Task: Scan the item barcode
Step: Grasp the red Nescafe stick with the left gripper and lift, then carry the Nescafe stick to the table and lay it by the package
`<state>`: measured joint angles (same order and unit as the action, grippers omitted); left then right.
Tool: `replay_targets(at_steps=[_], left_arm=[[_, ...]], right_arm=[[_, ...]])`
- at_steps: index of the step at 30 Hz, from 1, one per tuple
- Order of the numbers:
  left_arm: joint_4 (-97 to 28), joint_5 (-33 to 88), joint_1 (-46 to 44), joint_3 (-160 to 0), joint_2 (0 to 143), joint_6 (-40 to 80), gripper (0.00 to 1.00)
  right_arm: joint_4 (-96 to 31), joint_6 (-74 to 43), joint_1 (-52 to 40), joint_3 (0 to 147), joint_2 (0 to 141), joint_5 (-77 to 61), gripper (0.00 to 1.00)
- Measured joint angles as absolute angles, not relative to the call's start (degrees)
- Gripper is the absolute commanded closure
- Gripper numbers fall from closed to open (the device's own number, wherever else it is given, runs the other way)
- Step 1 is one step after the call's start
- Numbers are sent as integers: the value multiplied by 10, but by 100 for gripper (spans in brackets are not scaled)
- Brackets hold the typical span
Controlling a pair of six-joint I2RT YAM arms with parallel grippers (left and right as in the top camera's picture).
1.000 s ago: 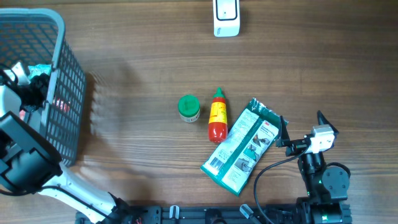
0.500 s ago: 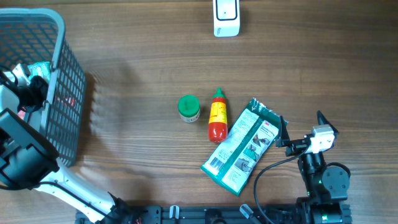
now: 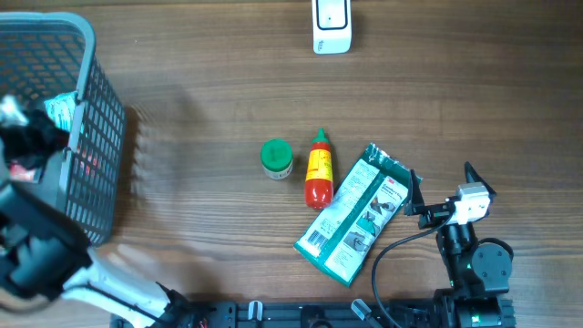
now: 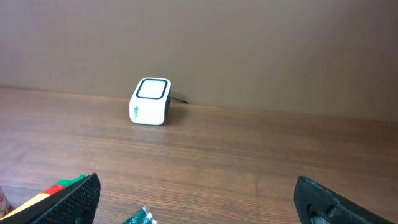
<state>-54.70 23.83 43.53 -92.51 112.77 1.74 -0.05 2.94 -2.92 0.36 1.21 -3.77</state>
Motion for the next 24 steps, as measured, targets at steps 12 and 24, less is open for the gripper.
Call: replay_targets(at_steps=[12,24], left_arm=[[-481,369,480,-940,960,119,96],[-446,668,439,-940,843,199,96]], right_arm=[[-1,29,-29,4,12,-38,0],[-1,29,-29,4,12,-38,0]])
